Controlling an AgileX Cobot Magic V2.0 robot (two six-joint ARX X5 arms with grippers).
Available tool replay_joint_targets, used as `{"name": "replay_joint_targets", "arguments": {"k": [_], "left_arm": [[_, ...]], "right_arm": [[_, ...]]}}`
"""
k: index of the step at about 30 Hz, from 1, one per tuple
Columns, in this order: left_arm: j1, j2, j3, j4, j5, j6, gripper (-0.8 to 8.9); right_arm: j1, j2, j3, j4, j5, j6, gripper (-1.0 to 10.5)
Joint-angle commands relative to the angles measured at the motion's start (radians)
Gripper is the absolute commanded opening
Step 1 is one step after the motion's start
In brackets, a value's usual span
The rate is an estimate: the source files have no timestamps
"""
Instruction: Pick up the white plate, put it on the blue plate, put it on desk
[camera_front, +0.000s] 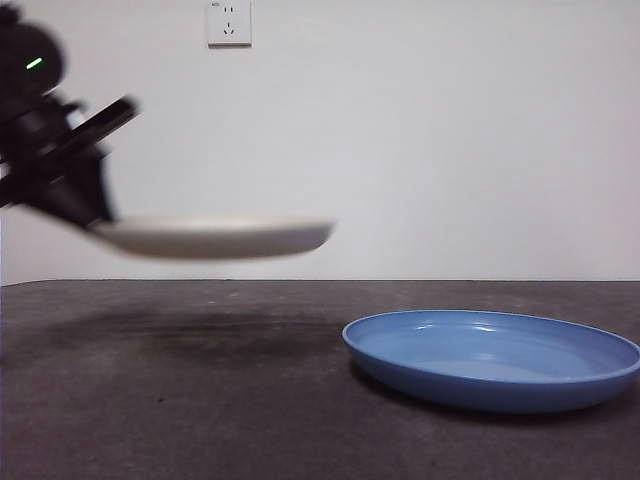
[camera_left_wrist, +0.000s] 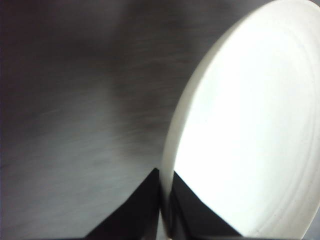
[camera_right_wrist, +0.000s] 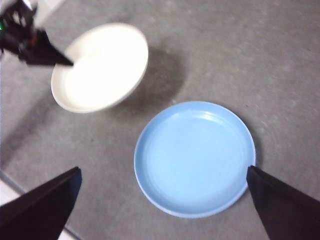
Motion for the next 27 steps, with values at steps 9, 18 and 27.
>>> {"name": "replay_joint_targets", "arguments": {"k": [9, 18, 27], "left_arm": [[-0.294, 0.22, 0.375, -0.124, -0.011, -0.03, 0.16], [-0.46, 0.397, 0.508, -0.163, -0.014, -0.031, 0.16], [-0.52, 0.492, 0.527, -0.185, -0.066, -0.031, 0.16]], "right_arm": [[0.003, -0.118, 0.04, -0.135, 0.035, -0.04, 6.2], [0.003, -0.25, 0.04, -0.204, 0.088, -0.013, 6.2], [0.004, -0.293, 0.04, -0.239, 0.09, -0.005, 6.2]]}}
